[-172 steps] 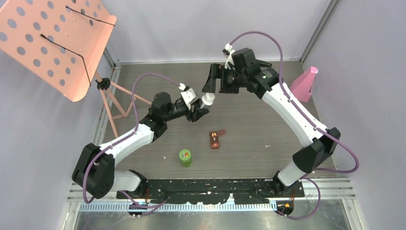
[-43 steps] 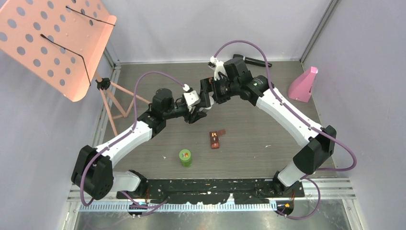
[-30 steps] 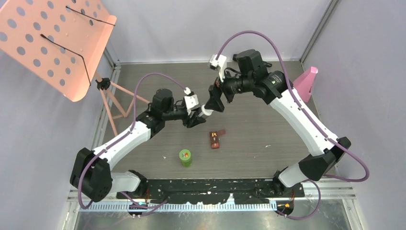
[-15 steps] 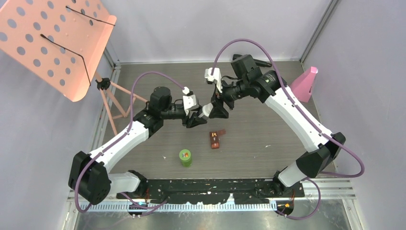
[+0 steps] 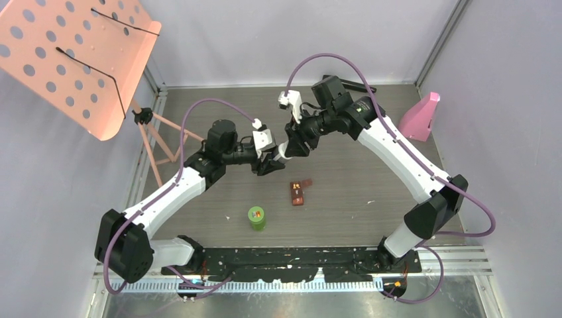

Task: Sort the pills into containers
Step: Screw the lid of the pill bottle onto the pill bottle.

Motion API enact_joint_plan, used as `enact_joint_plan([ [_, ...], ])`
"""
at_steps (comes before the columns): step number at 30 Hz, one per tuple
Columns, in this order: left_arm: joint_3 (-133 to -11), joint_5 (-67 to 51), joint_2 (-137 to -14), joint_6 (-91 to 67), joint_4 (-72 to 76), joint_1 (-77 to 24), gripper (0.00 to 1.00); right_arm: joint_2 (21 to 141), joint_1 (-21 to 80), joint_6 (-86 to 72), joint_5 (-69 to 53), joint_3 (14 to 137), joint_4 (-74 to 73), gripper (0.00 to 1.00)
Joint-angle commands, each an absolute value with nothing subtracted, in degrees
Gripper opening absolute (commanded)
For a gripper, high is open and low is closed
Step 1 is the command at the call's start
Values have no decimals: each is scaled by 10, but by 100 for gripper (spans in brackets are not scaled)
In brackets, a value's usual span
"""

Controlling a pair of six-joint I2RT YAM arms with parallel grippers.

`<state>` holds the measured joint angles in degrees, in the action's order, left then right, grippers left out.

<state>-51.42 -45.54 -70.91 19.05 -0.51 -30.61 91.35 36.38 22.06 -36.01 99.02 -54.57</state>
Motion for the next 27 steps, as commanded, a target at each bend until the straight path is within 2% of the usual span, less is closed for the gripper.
enact_joint_plan([
  [1,-525,-415,-695,202,73,-310,0,943,383,33,-245,989,-495,16],
  [3,-518,-391,-696,202,94,-310,0,950,390,-60,-199,985,-498,16],
  [5,-513,-379,-698,199,106,-310,0,937,399,-137,-167,959,-473,20],
  [9,-500,-372,-701,189,122,-311,0,895,403,-229,-148,896,-367,47],
  [10,-495,-371,-701,188,123,-310,0,892,401,-230,-148,902,-356,61],
  [12,-488,-369,-701,186,118,-310,0,881,394,-218,-168,916,-343,77],
  [14,-482,-371,-701,187,114,-310,0,865,376,-208,-198,921,-326,90],
  [16,-479,-380,-701,185,111,-310,0,852,347,-196,-232,930,-322,98],
  [23,-492,-430,-704,165,104,-310,0,815,286,-37,-390,935,-340,100],
  [27,-515,-475,-710,161,77,-310,0,801,285,135,-477,931,-396,88],
])
